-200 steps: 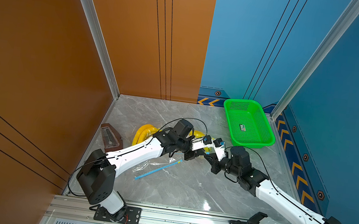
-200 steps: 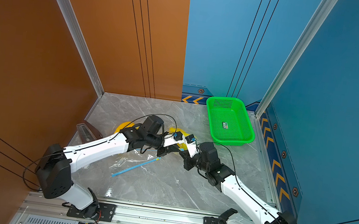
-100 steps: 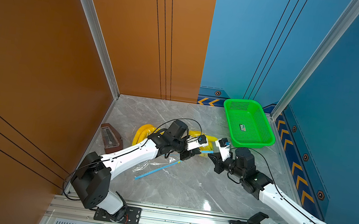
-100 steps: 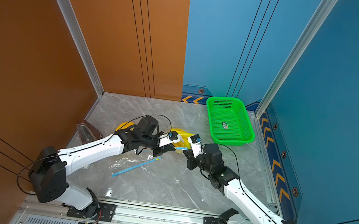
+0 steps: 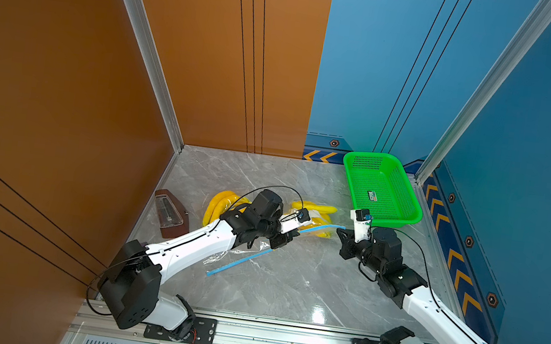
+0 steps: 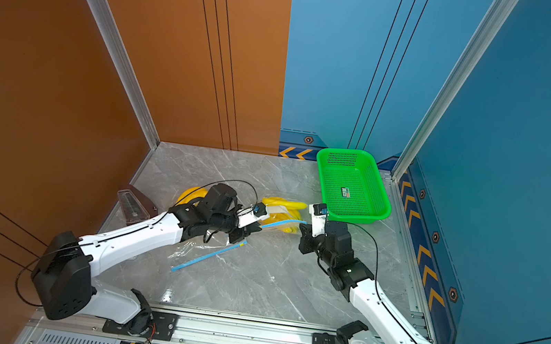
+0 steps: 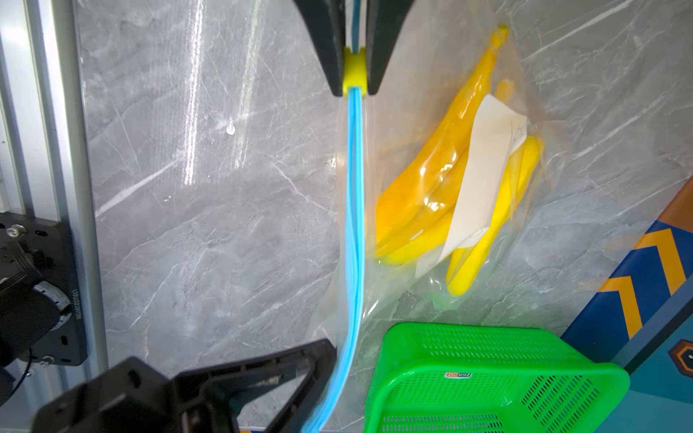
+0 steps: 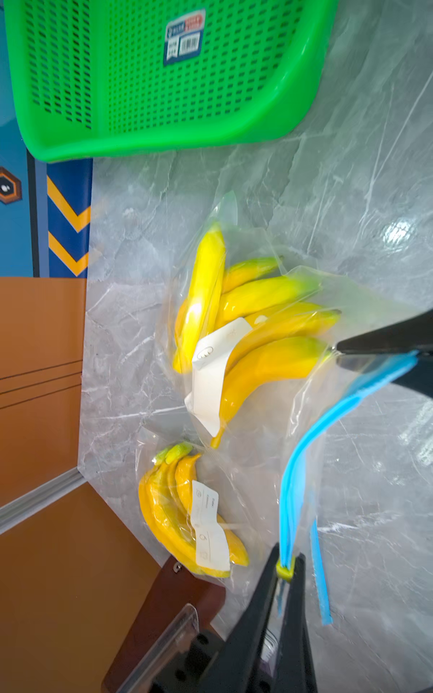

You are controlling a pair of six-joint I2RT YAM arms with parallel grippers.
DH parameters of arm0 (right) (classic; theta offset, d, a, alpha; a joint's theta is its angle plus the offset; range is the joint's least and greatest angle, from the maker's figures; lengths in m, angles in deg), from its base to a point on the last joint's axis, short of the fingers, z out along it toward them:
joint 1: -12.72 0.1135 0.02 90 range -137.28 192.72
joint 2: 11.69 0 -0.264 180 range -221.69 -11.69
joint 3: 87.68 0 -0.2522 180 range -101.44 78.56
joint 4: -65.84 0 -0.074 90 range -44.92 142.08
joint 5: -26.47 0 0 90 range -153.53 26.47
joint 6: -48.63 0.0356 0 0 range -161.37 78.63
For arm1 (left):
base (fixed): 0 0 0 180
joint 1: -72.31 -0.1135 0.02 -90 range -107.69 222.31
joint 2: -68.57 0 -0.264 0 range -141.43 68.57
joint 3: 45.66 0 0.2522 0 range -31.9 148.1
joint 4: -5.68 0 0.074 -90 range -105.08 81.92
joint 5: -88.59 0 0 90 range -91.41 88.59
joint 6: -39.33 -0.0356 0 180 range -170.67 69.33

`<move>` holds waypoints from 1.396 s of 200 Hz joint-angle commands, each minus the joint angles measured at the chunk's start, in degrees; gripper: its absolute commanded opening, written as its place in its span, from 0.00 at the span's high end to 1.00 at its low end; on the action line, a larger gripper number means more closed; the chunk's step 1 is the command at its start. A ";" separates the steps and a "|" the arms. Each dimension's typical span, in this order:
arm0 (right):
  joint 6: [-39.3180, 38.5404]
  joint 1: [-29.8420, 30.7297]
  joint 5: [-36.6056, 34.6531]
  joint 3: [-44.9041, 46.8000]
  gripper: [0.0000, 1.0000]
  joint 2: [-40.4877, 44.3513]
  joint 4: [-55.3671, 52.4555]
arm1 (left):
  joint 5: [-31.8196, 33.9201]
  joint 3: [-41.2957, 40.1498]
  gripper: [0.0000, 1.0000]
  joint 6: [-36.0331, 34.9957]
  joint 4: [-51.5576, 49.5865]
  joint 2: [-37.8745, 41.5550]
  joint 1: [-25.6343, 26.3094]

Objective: Open the zip-top bag and take out the banana
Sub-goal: Unzip the zipper on the zipper food storage bag.

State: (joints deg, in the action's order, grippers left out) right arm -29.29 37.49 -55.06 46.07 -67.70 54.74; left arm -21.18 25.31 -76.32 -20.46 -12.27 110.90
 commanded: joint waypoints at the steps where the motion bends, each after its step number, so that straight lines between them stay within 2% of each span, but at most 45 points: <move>1: 3.70 -2.99 -6.60 0.76 1.00 0.64 1.48 | 4.14 -2.00 0.92 1.56 -2.41 1.62 -0.06; 47: 5.33 -5.39 -7.39 0.57 1.00 0.35 1.04 | 6.50 -4.18 0.92 2.56 -2.39 3.00 0.56; 214: 6.29 -6.05 -10.36 0.68 1.00 -1.10 0.64 | 9.13 -7.64 0.90 2.18 -2.55 6.99 1.57; 225: 6.13 -6.00 -9.28 0.76 1.00 -1.11 1.02 | 8.26 -7.38 0.85 2.43 -2.57 7.07 1.60; 240: 5.61 -5.72 -6.69 1.15 1.00 -0.74 1.84 | 6.94 -6.57 0.68 3.57 -2.47 7.42 1.75; 255: 5.20 -4.45 -5.55 1.64 1.00 0.08 1.99 | 7.62 -4.35 0.43 7.82 -2.47 7.66 1.69; 268: 4.77 -3.42 -5.22 1.95 1.00 0.36 1.55 | 7.37 -1.16 0.34 12.02 -2.57 6.74 1.31; 279: 4.62 -2.44 -5.78 2.54 1.00 0.63 1.42 | 5.87 1.38 0.31 14.52 -2.60 5.20 1.29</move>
State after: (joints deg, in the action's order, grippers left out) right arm -24.40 33.32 -61.61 47.31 -68.40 54.89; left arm -13.64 20.72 -69.20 -22.52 -6.15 112.19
